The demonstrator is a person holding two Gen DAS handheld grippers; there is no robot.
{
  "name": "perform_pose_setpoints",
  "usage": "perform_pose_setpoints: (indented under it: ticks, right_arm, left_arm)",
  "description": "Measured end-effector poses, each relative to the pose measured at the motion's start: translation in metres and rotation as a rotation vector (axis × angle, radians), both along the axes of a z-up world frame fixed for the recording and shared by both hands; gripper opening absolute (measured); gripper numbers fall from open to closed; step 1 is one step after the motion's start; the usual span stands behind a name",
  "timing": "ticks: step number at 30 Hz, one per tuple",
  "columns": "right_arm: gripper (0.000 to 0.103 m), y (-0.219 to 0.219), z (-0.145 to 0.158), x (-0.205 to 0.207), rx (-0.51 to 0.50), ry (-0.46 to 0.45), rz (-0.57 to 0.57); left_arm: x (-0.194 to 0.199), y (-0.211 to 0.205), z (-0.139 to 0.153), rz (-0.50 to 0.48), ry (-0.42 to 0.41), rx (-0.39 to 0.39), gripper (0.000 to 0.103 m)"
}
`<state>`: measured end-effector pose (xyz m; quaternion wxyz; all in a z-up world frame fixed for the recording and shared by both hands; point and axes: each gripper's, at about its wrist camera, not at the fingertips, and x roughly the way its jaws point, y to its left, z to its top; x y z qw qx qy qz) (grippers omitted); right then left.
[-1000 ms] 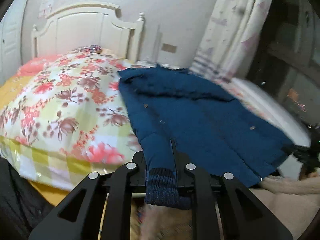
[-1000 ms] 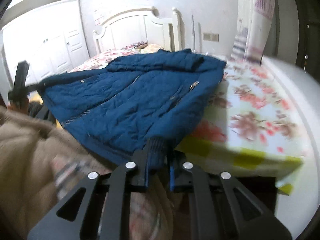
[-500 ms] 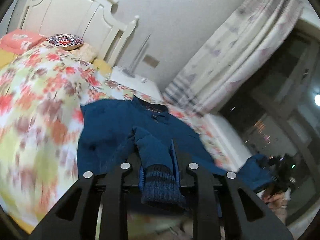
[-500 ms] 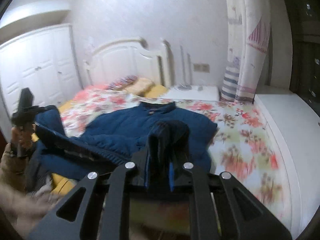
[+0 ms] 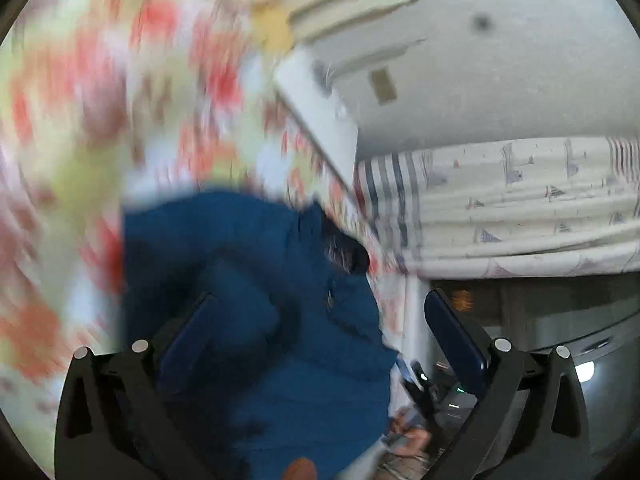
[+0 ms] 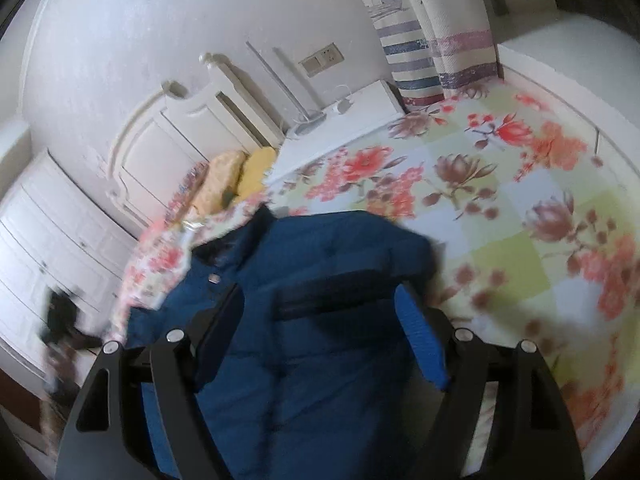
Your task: Fold large clothes
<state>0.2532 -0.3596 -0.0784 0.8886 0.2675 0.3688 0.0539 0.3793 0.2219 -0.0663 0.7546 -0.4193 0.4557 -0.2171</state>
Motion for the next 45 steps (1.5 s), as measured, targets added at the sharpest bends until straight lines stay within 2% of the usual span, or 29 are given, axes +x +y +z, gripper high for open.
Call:
perform_pose_setpoints:
  ticks: [2,3,4,6,8,12,15,19,22,26,27,28,31,35,39,43,44,45]
  right_arm:
    - [0.077,-0.004,-0.012,0.007,-0.030,0.037,0.043]
    - [0.077,-0.005,-0.018,0.011,-0.041,0.049,0.066]
    - [0.077,-0.004,-0.021,0.012,-0.052,0.053,0.086]
    - [0.077,-0.001,-0.026,0.014,-0.068,0.051,0.122]
    - [0.077,0.004,-0.027,0.015,-0.077,0.037,0.157]
    - [0.077,0.012,-0.026,0.017,-0.098,0.032,0.197]
    - [0.077,0.015,-0.024,0.016,-0.117,0.026,0.216]
    - [0.077,0.014,-0.025,0.014,-0.110,0.020,0.211]
    - [0.077,0.014,-0.026,0.013,-0.114,0.016,0.203]
    - [0.076,0.016,-0.022,0.011,-0.136,0.009,0.196]
    - [0.076,0.017,-0.021,0.010,-0.144,0.009,0.199]
    - [0.076,0.018,-0.020,0.008,-0.158,0.007,0.204]
    - [0.073,0.024,-0.018,0.006,-0.220,0.001,0.224]
    - [0.073,0.022,-0.022,0.008,-0.208,0.007,0.228]
    - [0.074,0.009,-0.032,0.014,-0.110,0.021,0.224]
    - [0.074,0.002,-0.042,0.016,-0.028,0.030,0.221]
    - [0.057,0.002,-0.042,0.015,-0.032,0.017,0.216]
    - [0.051,0.004,-0.039,0.013,-0.044,0.002,0.209]
  left_arm:
    - [-0.002,-0.001,0.023,0.022,-0.085,0.207,0.099]
    - [-0.003,-0.007,0.028,-0.007,-0.125,0.293,0.099]
    - [-0.004,-0.016,0.026,-0.063,-0.153,0.347,0.099]
    - [-0.007,-0.029,0.012,-0.155,-0.155,0.402,0.099]
    - [-0.012,-0.038,-0.009,-0.196,-0.154,0.442,0.099]
    - [-0.021,-0.040,-0.034,-0.246,-0.217,0.428,0.098]
    - [-0.025,-0.044,-0.036,-0.266,-0.262,0.457,0.098]
    - [-0.023,-0.066,-0.031,-0.343,-0.333,0.500,0.099]
    - [-0.010,-0.082,-0.037,-0.342,-0.324,0.581,0.099]
    - [0.003,-0.096,-0.047,-0.377,-0.303,0.580,0.097]
    - [0.003,-0.100,-0.048,-0.391,-0.313,0.573,0.096]
    - [0.003,-0.104,-0.048,-0.397,-0.320,0.581,0.088]
    - [0.001,-0.112,-0.052,-0.378,-0.330,0.688,0.071]
    - [0.004,-0.101,-0.055,-0.353,-0.316,0.643,0.063]
    - [0.009,-0.094,-0.061,-0.352,-0.283,0.580,0.064]
    - [0.013,-0.093,-0.067,-0.353,-0.264,0.554,0.069]
    - [0.013,-0.093,-0.068,-0.348,-0.266,0.548,0.067]
    - [0.010,-0.092,-0.067,-0.335,-0.279,0.547,0.061]
